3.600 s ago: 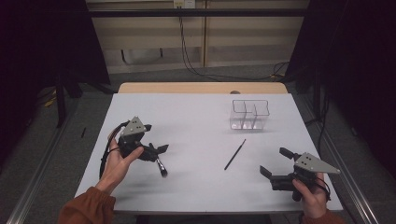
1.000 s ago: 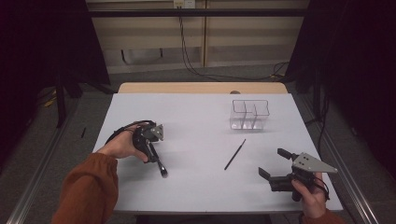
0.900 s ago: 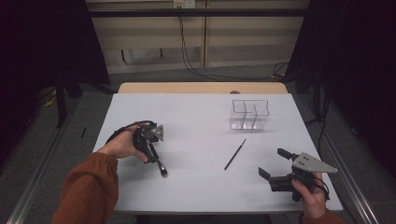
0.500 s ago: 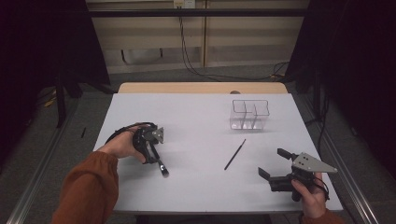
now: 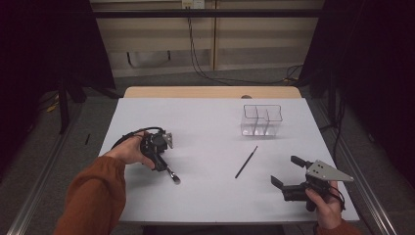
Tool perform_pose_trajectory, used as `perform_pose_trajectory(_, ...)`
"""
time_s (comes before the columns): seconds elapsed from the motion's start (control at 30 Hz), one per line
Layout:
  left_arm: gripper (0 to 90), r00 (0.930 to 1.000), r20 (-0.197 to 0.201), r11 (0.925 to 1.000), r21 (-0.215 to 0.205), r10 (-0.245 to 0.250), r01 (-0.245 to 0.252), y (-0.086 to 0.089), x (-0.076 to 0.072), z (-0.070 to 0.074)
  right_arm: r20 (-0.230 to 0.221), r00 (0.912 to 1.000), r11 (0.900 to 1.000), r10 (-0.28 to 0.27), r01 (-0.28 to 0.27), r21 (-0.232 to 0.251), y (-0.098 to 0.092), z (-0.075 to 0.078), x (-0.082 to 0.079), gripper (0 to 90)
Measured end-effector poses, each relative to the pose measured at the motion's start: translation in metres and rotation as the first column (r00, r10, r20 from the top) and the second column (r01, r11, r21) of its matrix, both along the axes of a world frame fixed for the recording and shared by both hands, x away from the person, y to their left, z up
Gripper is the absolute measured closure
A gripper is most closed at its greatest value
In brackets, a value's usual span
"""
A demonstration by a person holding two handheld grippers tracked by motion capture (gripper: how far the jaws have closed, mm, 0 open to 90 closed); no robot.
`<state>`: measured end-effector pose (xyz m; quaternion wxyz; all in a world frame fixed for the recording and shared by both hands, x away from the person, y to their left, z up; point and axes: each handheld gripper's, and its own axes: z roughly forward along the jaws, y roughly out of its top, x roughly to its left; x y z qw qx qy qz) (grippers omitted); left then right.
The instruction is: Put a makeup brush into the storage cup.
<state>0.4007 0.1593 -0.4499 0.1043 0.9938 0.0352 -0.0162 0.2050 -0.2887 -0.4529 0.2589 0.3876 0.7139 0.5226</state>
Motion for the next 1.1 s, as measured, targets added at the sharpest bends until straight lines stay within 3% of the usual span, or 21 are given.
perform_pose_trajectory(0.07,36.0,1.0000,-0.008,1.0000,-0.002,0.003,-0.003,0.0007,-0.0009,0.0008,-0.004,1.0000,1.000,-0.002,0.002,0.003,-0.0002,0.0001,0.0002,0.0)
perform_pose_trajectory(0.3,41.9,0.9998,-0.016,0.9998,0.011,0.015,-0.015,-0.0013,-0.0015,0.0016,-0.001,1.0000,1.000,0.003,-0.003,0.000,0.0001,0.0001,0.0000,0.0)
perform_pose_trajectory(0.4,52.8,0.9998,-0.021,0.9999,0.009,0.008,-0.008,-0.0010,-0.0018,0.0035,-0.001,1.0000,1.000,0.006,-0.006,-0.001,0.0002,0.0001,-0.0002,0.0)
perform_pose_trajectory(0.47,65.4,0.9996,-0.025,0.9999,0.010,0.010,-0.010,-0.0004,-0.0017,0.0042,-0.002,1.0000,1.000,0.006,-0.006,-0.001,0.0003,0.0001,-0.0004,0.0)
perform_pose_trajectory(0.63,72.8,0.9994,-0.025,0.9996,0.016,0.023,-0.023,-0.0018,-0.0041,0.0040,0.001,1.0000,1.000,0.002,-0.002,0.000,0.0000,0.0000,-0.0002,0.0)
perform_pose_trajectory(0.97,79.1,0.9984,-0.020,0.9978,0.041,0.053,-0.053,-0.0048,-0.0059,0.0043,0.000,1.0000,1.000,0.001,-0.001,-0.007,0.0004,0.0000,-0.0002,0.0)
perform_pose_trajectory(1.0,79.5,0.9982,-0.007,0.9975,0.039,0.060,-0.060,-0.0048,-0.0068,0.0040,0.001,1.0000,1.000,0.001,-0.001,-0.008,0.0004,0.0000,-0.0002,0.0)
perform_pose_trajectory(1.1,79.7,0.9963,-0.019,0.9962,0.026,0.084,-0.084,-0.0025,-0.0063,0.0044,-0.001,1.0000,1.000,0.003,-0.003,-0.008,0.0007,-0.0002,0.0001,0.0)
